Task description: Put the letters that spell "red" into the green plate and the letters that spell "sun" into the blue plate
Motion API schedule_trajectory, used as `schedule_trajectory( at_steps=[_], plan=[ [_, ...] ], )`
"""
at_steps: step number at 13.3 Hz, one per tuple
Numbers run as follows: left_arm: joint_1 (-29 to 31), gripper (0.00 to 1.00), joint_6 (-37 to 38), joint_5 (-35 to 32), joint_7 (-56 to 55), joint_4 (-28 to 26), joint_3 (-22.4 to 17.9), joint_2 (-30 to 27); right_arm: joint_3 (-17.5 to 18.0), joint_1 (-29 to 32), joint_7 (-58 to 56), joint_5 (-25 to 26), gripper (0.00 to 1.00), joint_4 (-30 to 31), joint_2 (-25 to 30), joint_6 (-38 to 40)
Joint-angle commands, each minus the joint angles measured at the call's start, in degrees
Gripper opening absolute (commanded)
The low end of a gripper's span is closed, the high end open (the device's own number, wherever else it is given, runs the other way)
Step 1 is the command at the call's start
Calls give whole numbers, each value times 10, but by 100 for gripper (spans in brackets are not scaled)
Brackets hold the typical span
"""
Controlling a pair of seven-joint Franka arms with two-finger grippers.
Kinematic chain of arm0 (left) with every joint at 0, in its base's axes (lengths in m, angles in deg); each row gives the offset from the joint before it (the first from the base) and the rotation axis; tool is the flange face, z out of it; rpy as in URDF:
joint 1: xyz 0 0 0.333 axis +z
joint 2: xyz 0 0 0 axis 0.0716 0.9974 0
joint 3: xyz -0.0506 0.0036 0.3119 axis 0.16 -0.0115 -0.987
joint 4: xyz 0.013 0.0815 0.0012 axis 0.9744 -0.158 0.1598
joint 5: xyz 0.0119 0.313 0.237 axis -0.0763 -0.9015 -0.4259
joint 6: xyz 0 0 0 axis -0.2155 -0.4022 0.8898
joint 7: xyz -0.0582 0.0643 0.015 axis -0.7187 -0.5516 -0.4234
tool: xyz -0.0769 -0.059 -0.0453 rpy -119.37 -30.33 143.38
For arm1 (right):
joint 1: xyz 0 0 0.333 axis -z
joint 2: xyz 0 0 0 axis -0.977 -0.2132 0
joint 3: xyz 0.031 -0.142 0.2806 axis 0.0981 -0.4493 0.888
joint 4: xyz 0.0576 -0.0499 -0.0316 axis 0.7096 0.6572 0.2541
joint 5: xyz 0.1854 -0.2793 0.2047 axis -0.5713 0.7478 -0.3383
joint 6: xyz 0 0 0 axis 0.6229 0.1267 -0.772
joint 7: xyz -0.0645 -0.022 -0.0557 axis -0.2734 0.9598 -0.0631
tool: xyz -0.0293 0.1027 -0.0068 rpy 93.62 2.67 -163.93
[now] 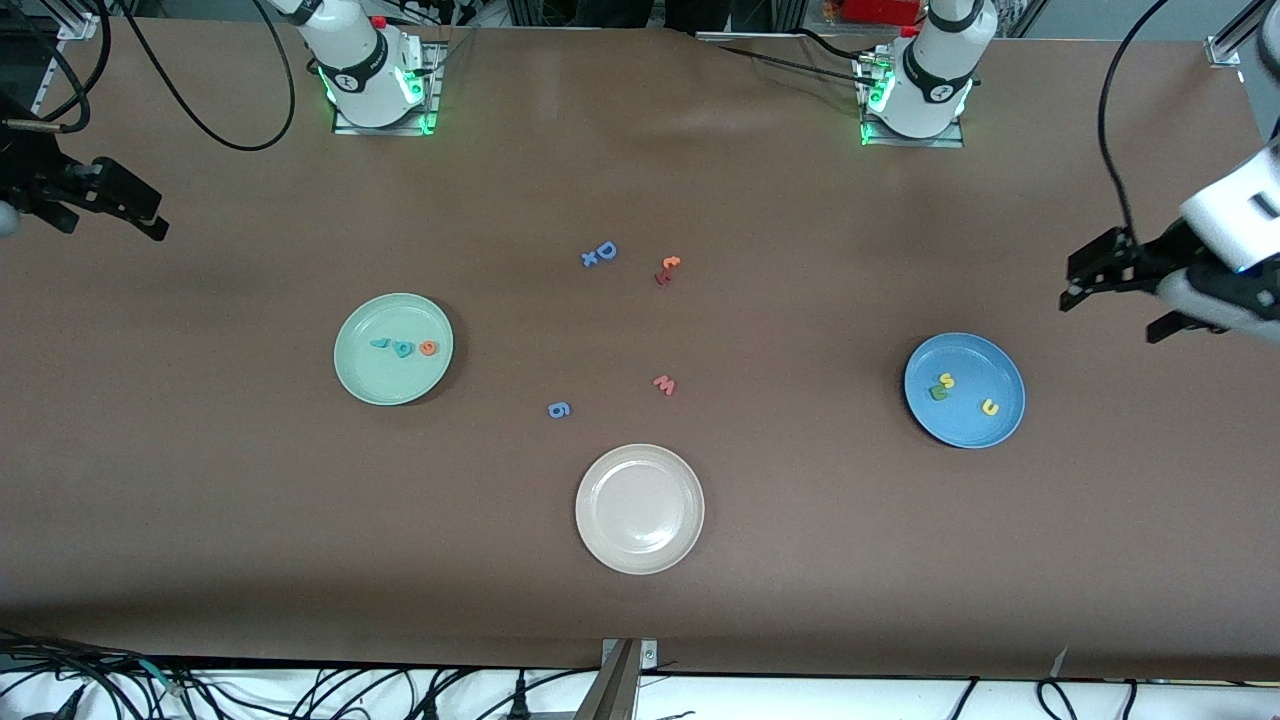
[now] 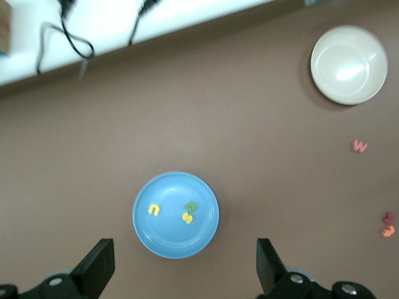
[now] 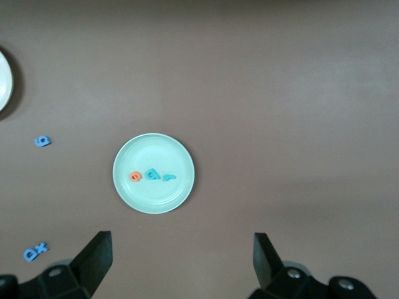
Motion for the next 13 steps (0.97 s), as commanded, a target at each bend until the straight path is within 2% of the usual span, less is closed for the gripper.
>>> schedule_trajectory(
  at_steps=[1, 2, 3, 5, 6, 7, 8, 13],
  plan=[
    [5, 100, 19, -32, -4, 26, 9, -4, -11, 14, -5, -48, 100, 24, 24, 34],
    [5, 100, 22, -39, -8, 26, 9, -3, -8, 13, -8, -46, 100, 22, 21, 25],
    [6, 100, 30, -43, -8, 22, 9, -7, -8, 11, -15, -16, 100, 20, 18, 6],
    [6, 100, 45, -40, -11, 4, 10, -33, -10, -2, -15, -5, 100, -6, 3, 29],
    [6, 100, 45, -42, -22, -4, 10, -43, -15, -4, -15, -5, 100, -13, 2, 38],
    [6, 100, 56, -44, -31, -6, 10, -43, -46, -6, -16, -16, 100, -14, -1, 44],
    [5, 100, 79, -45, -35, -4, 10, -43, -62, -23, -18, -28, 100, -13, -1, 45],
    [2, 100, 112, -45, -76, 4, 27, -41, -63, -28, -25, -22, 100, -20, -16, 30]
  ],
)
